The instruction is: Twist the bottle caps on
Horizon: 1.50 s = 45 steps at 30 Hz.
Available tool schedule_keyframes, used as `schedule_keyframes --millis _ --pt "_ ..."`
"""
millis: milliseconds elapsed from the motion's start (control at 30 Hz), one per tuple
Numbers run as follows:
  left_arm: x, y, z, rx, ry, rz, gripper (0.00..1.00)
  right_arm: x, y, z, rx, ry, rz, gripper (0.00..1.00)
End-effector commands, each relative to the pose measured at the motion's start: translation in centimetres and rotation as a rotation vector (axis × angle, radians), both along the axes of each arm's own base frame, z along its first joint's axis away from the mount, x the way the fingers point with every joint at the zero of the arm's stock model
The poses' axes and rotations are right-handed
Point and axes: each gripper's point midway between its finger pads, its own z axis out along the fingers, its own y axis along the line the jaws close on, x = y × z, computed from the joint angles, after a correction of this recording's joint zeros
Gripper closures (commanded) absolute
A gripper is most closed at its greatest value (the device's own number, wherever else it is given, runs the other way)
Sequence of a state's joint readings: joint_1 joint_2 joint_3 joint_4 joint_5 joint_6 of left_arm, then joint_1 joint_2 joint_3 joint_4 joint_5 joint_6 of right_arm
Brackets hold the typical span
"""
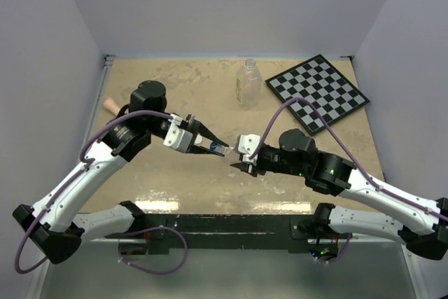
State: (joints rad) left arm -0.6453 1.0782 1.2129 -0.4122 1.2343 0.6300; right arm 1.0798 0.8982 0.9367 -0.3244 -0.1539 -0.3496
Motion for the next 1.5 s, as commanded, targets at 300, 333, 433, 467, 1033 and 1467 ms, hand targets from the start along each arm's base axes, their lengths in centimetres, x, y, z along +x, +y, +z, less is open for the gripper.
schedule_keyframes --millis 300,333,433,467,1033,1467 --pt "4.4 2.3 6.1 -0.322 0.116 0.493 0.17 2.0 0.3 6.8 0.204 -0.133 -0.106 1.00" --pt "5.3 2.8 6.8 -0.362 0.167 0.566 0.17 2.4 0.2 6.6 0.203 -0.136 -0.130 1.00" --pt "6.3 4.0 8.0 -0.424 0.389 0.676 0.16 3.7 -0.3 6.5 0.202 -0.144 -0.210 1.00" --pt "6.4 4.2 8.2 -0.438 0.444 0.690 0.16 4.1 -0.5 6.5 0.205 -0.149 -0.236 1.00" --pt "8.7 1.5 4.1 -0.258 1.036 0.775 0.24 7.2 -1.7 4.3 0.106 -0.158 -0.429 1.00" --pt "8.5 0.7 3.5 -0.213 1.078 0.756 0.35 7.4 -1.5 3.7 0.085 -0.152 -0.436 1.00"
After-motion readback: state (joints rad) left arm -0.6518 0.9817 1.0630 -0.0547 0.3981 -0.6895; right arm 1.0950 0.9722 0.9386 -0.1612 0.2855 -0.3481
